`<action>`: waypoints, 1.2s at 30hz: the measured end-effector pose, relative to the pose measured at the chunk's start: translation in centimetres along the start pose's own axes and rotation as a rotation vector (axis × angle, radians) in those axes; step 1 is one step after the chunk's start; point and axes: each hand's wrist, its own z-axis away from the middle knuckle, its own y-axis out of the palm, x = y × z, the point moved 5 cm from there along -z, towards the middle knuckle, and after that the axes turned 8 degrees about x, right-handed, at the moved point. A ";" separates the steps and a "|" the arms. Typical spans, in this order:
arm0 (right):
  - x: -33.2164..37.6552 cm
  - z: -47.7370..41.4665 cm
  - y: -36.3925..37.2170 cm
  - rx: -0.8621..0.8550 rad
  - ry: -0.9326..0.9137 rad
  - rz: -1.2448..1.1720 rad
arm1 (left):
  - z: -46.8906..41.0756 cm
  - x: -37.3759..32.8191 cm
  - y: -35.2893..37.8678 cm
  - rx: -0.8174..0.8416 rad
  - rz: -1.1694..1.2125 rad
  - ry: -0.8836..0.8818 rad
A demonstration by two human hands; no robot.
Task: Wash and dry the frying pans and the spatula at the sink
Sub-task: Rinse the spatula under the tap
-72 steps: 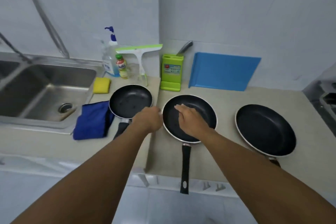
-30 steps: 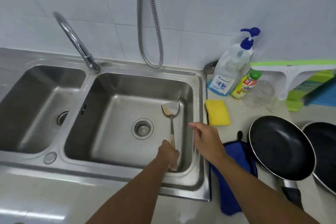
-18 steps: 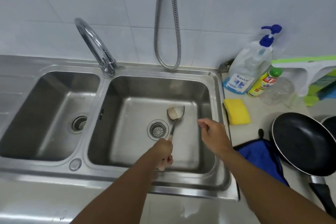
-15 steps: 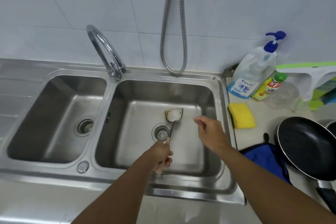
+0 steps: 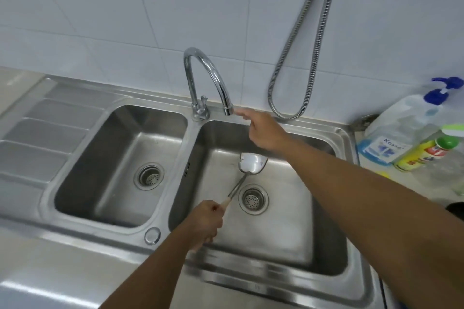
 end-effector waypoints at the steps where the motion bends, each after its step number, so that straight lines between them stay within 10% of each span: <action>1: 0.6 -1.5 0.0 0.025 -0.012 0.017 | -0.1 0.2 -0.5 -0.005 0.000 0.001; 8: 3.7 -8.5 1.6 0.271 -0.084 0.086 | -0.7 1.1 -2.5 0.025 -0.007 0.017; 15: 4.1 -10.6 3.0 0.337 0.039 -0.513 | -1.9 1.2 -3.4 0.047 -0.029 0.015; 36: 1.8 -12.1 4.9 0.564 -0.088 -0.416 | -2.4 0.2 -2.3 0.058 0.000 0.008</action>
